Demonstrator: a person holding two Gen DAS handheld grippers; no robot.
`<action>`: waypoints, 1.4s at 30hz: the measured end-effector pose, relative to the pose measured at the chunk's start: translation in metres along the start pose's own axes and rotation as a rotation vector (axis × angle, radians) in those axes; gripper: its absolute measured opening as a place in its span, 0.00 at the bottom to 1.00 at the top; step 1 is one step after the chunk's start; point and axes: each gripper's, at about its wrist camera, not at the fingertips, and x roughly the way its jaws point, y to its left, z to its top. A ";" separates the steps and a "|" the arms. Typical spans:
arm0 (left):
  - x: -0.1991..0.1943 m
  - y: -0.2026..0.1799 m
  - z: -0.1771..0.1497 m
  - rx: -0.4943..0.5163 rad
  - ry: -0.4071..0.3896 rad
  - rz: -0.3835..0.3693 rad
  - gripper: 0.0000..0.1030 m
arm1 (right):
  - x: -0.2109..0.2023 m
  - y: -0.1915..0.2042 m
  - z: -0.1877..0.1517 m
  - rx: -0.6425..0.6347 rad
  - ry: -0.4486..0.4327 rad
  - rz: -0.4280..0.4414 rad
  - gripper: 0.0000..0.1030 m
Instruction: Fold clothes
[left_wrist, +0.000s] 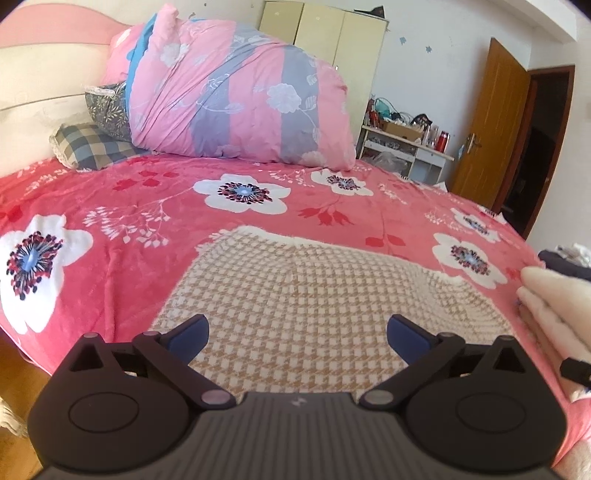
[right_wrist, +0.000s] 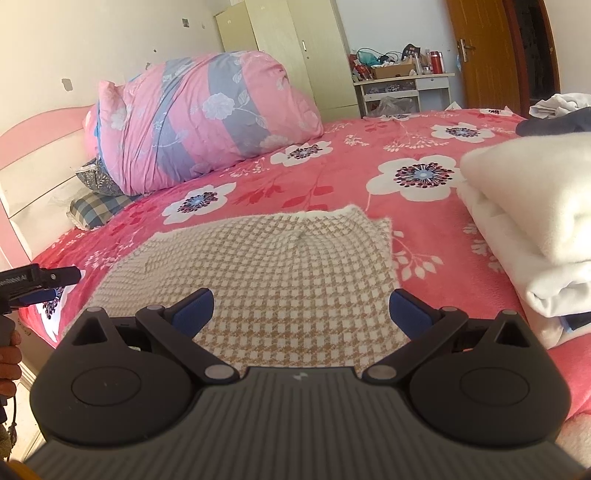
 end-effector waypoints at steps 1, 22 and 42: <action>0.000 -0.001 0.000 -0.004 0.010 -0.006 1.00 | 0.000 -0.001 0.000 0.002 0.000 0.001 0.99; -0.002 0.016 -0.007 -0.205 -0.028 -0.166 1.00 | -0.006 -0.003 -0.003 0.017 -0.020 0.015 0.99; -0.008 0.004 -0.011 -0.025 -0.057 -0.091 1.00 | -0.016 0.004 -0.005 -0.032 -0.090 0.015 0.99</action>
